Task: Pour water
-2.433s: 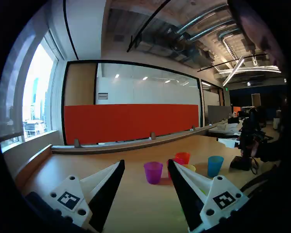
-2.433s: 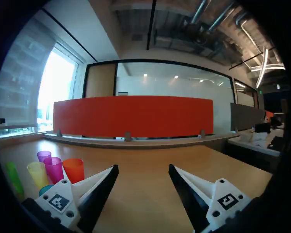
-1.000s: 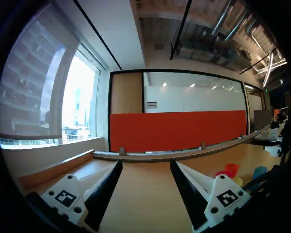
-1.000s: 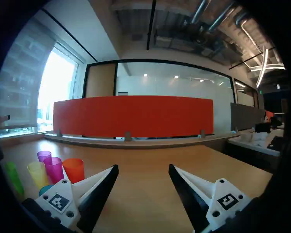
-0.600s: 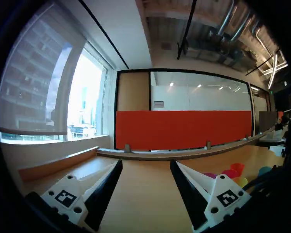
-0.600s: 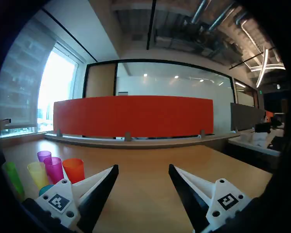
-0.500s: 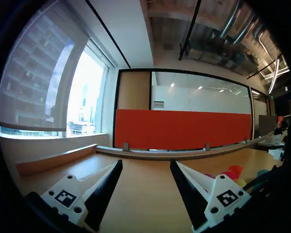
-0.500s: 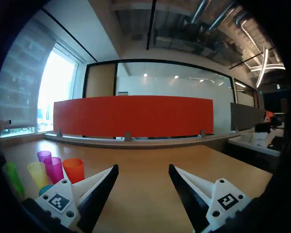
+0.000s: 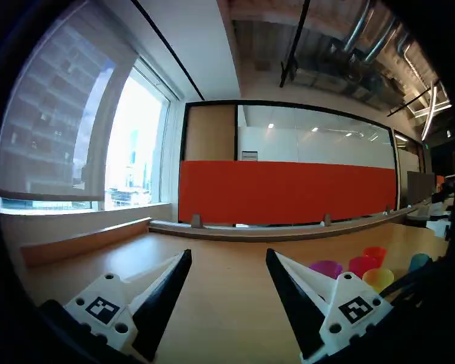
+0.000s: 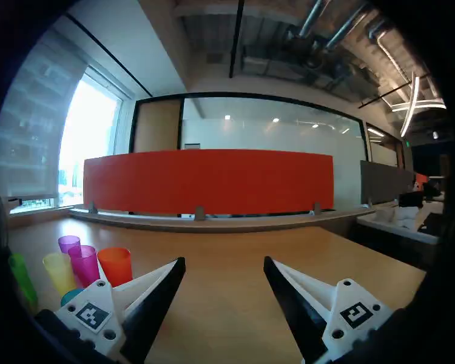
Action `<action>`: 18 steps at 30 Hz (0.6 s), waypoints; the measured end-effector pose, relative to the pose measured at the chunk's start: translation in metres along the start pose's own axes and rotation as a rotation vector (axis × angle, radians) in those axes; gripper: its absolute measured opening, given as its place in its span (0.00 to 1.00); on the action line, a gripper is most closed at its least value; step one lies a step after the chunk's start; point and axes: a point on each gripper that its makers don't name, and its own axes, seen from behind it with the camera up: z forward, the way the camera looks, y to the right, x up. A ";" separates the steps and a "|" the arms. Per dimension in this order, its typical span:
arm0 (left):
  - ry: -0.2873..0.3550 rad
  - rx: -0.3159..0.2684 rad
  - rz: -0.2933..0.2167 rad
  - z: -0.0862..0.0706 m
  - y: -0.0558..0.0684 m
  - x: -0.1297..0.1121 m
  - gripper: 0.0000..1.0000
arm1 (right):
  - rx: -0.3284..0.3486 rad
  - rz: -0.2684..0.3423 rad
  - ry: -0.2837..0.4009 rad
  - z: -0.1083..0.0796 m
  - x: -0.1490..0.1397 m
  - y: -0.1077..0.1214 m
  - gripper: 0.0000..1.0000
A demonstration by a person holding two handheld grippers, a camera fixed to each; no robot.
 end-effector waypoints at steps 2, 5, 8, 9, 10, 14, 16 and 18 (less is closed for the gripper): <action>-0.005 -0.002 0.002 0.001 0.002 -0.003 0.90 | 0.000 0.000 0.000 0.000 0.000 0.000 1.00; -0.008 -0.009 0.007 0.002 0.005 -0.007 0.90 | 0.000 0.000 0.000 0.000 0.000 0.000 1.00; -0.013 -0.015 0.014 0.002 0.007 -0.012 0.90 | 0.000 0.000 0.000 0.000 0.000 0.000 1.00; -0.016 -0.018 0.017 0.003 0.008 -0.013 0.90 | 0.000 0.000 0.000 0.000 0.001 0.000 1.00; -0.019 -0.018 0.019 0.003 0.009 -0.014 0.90 | 0.000 0.000 0.000 0.000 0.001 0.000 1.00; -0.026 -0.022 0.027 0.004 0.011 -0.017 0.90 | 0.000 0.000 0.000 0.000 0.000 0.000 1.00; -0.031 -0.024 0.029 0.005 0.012 -0.018 0.90 | 0.000 0.000 0.000 0.000 0.000 0.000 1.00; -0.038 -0.025 0.030 0.006 0.012 -0.020 0.90 | 0.000 0.000 0.000 0.000 0.000 0.000 1.00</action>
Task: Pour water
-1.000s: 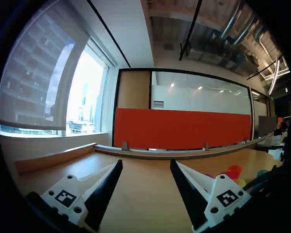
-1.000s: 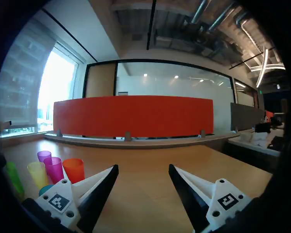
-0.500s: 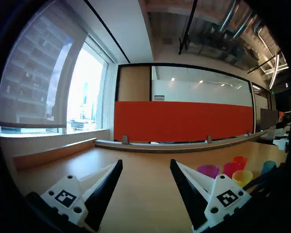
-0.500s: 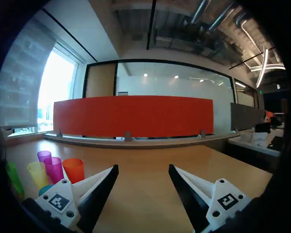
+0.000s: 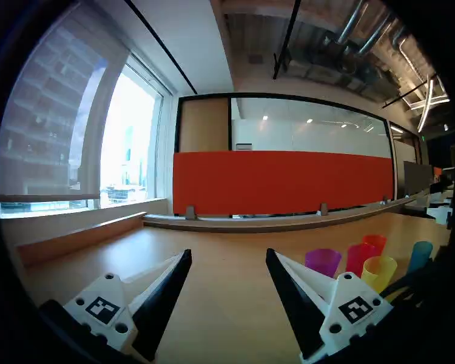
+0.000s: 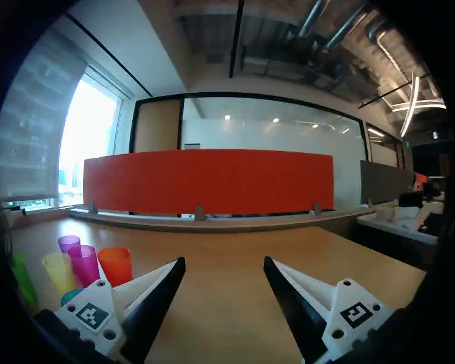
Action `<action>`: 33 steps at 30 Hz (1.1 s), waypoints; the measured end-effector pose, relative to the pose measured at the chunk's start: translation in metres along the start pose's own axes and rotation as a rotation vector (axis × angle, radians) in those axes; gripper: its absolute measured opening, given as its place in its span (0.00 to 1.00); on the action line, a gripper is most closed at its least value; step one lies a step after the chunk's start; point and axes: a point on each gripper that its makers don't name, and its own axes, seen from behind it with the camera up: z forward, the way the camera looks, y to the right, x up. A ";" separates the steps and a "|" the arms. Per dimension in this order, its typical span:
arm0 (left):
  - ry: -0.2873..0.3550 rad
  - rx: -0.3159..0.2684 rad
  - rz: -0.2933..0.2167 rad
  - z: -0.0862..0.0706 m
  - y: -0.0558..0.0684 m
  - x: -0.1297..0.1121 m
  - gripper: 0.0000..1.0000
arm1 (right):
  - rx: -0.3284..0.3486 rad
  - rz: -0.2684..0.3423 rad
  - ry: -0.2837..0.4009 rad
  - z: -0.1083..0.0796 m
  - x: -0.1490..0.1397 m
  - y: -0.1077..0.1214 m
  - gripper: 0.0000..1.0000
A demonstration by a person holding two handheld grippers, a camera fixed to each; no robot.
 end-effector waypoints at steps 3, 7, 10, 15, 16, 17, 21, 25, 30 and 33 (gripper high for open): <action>-0.012 0.000 0.000 0.002 0.000 -0.003 0.90 | 0.000 0.000 0.000 0.000 0.000 0.000 1.00; -0.033 -0.009 0.002 0.003 0.003 -0.008 0.90 | 0.000 0.000 0.000 0.000 0.000 0.000 1.00; -0.040 -0.015 0.002 0.004 0.005 -0.010 0.90 | 0.000 0.000 0.000 0.000 0.000 0.000 1.00; -0.041 -0.015 0.002 0.005 0.005 -0.010 0.90 | 0.000 0.000 0.000 -0.001 0.000 0.000 1.00; -0.041 -0.014 0.002 0.005 0.005 -0.010 0.90 | 0.000 0.000 0.000 -0.001 0.000 0.000 1.00; -0.041 -0.013 0.002 0.005 0.005 -0.010 0.90 | 0.000 0.000 0.000 -0.001 0.000 0.000 1.00; -0.042 -0.005 0.002 0.006 0.002 -0.010 0.90 | 0.000 0.000 0.000 -0.001 0.000 0.000 1.00; -0.042 -0.003 0.002 0.007 0.002 -0.011 0.90 | 0.000 0.000 0.000 -0.001 0.000 0.000 1.00; -0.043 -0.004 0.002 0.007 0.002 -0.012 0.90 | 0.000 0.000 0.000 -0.001 0.000 0.000 1.00; -0.043 -0.005 0.003 0.007 0.002 -0.013 0.90 | 0.000 0.000 0.000 -0.001 -0.001 0.001 1.00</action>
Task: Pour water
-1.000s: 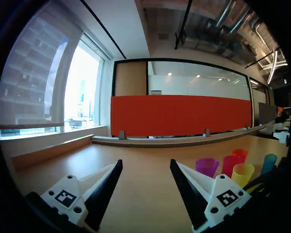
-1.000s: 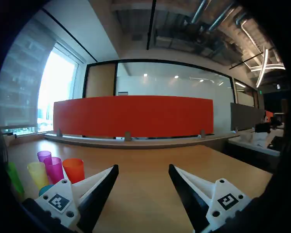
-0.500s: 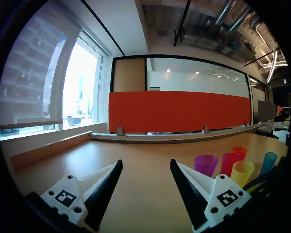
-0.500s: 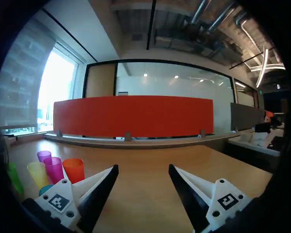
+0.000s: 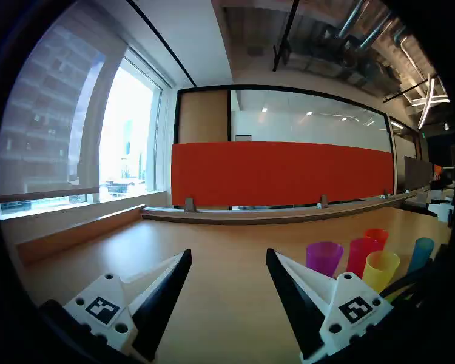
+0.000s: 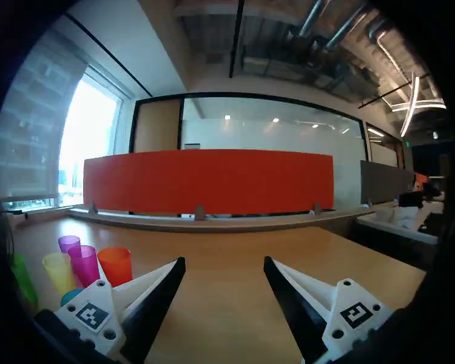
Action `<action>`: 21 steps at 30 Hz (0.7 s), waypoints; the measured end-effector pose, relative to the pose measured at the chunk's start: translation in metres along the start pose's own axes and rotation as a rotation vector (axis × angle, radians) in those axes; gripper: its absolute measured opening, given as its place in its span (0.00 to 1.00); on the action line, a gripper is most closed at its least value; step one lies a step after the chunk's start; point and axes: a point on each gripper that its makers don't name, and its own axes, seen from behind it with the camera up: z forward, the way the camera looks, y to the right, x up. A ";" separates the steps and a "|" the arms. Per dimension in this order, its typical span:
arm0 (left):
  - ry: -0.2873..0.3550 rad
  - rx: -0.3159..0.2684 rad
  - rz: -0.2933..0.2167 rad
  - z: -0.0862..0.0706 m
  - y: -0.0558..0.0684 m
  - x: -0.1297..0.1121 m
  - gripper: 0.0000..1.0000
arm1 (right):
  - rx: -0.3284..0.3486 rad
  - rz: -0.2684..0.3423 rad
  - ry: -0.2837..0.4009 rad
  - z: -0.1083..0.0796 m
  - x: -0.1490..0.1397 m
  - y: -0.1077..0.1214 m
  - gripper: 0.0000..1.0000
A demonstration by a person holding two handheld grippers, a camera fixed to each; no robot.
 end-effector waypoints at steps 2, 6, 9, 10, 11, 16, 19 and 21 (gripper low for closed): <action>0.000 -0.002 0.000 0.000 0.001 0.000 0.90 | 0.000 0.000 0.000 0.000 0.000 0.000 1.00; 0.000 -0.012 0.001 -0.001 0.002 0.000 0.90 | 0.000 0.000 0.000 0.000 0.000 0.000 1.00; -0.001 -0.012 0.001 -0.001 0.002 0.000 0.90 | 0.000 0.000 0.000 0.000 0.000 0.001 1.00; -0.001 -0.012 0.002 -0.001 0.002 0.000 0.90 | 0.000 0.000 0.000 0.000 0.000 0.001 1.00; -0.001 -0.012 0.002 -0.001 0.002 0.000 0.90 | 0.000 0.000 0.000 0.000 0.000 0.001 1.00; -0.001 -0.012 0.001 -0.001 0.002 0.000 0.90 | 0.000 0.000 0.000 0.000 0.001 0.001 1.00; -0.001 -0.011 0.002 0.000 0.002 0.000 0.90 | 0.000 0.000 0.000 0.001 0.001 0.001 1.00; -0.001 -0.011 0.003 0.000 0.003 0.000 0.90 | 0.000 0.000 0.000 0.001 0.001 0.001 1.00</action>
